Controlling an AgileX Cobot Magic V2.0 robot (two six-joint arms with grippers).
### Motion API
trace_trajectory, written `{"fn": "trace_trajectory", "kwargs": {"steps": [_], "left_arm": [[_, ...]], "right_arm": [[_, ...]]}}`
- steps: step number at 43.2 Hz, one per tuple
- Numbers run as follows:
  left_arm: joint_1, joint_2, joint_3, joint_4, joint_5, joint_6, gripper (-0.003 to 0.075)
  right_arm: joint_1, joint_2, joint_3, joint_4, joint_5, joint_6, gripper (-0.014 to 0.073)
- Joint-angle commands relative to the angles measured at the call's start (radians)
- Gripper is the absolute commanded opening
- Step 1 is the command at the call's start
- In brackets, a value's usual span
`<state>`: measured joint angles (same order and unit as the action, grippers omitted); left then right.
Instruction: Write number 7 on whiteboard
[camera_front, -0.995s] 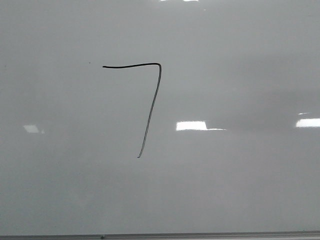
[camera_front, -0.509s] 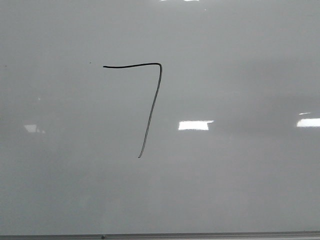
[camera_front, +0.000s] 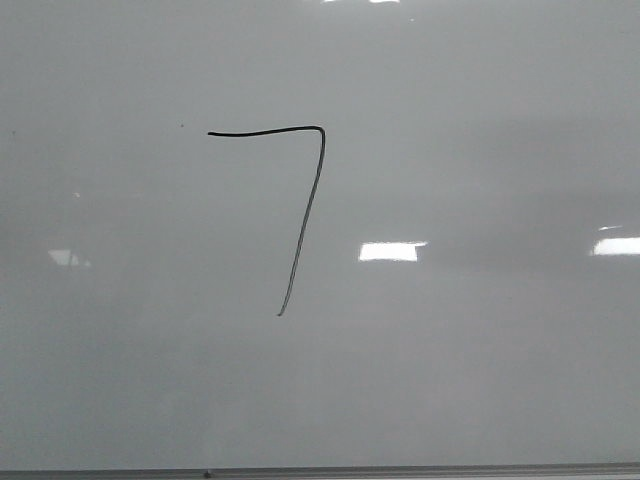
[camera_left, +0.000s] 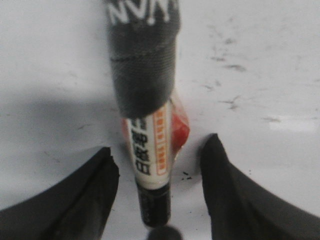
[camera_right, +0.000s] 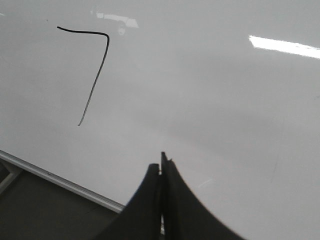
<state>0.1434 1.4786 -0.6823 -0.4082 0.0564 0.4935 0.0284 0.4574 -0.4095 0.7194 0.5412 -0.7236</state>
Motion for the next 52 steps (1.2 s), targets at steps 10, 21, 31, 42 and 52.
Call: {"fn": "trace_trajectory", "kwargs": {"steps": [10, 21, 31, 42, 52], "left_arm": [[-0.007, -0.269, -0.026, -0.007, 0.068, -0.007, 0.0394], [-0.009, -0.554, -0.022, -0.007, 0.264, -0.005, 0.0244], [-0.009, -0.759, 0.009, -0.007, 0.29, 0.001, -0.0018], [-0.009, -0.911, 0.032, -0.013, 0.293, 0.001, -0.002], [-0.009, -0.925, 0.032, -0.018, 0.289, 0.001, -0.002]], "right_arm": [[-0.005, 0.001, -0.026, 0.034, -0.056, -0.002, -0.0061], [-0.005, 0.001, -0.026, 0.034, -0.056, -0.002, -0.0061], [-0.005, 0.001, -0.026, 0.034, -0.056, -0.002, -0.0061], [-0.005, 0.001, -0.026, 0.034, -0.056, -0.002, -0.0061], [-0.005, 0.001, -0.026, 0.034, -0.056, -0.002, -0.0061]]}}
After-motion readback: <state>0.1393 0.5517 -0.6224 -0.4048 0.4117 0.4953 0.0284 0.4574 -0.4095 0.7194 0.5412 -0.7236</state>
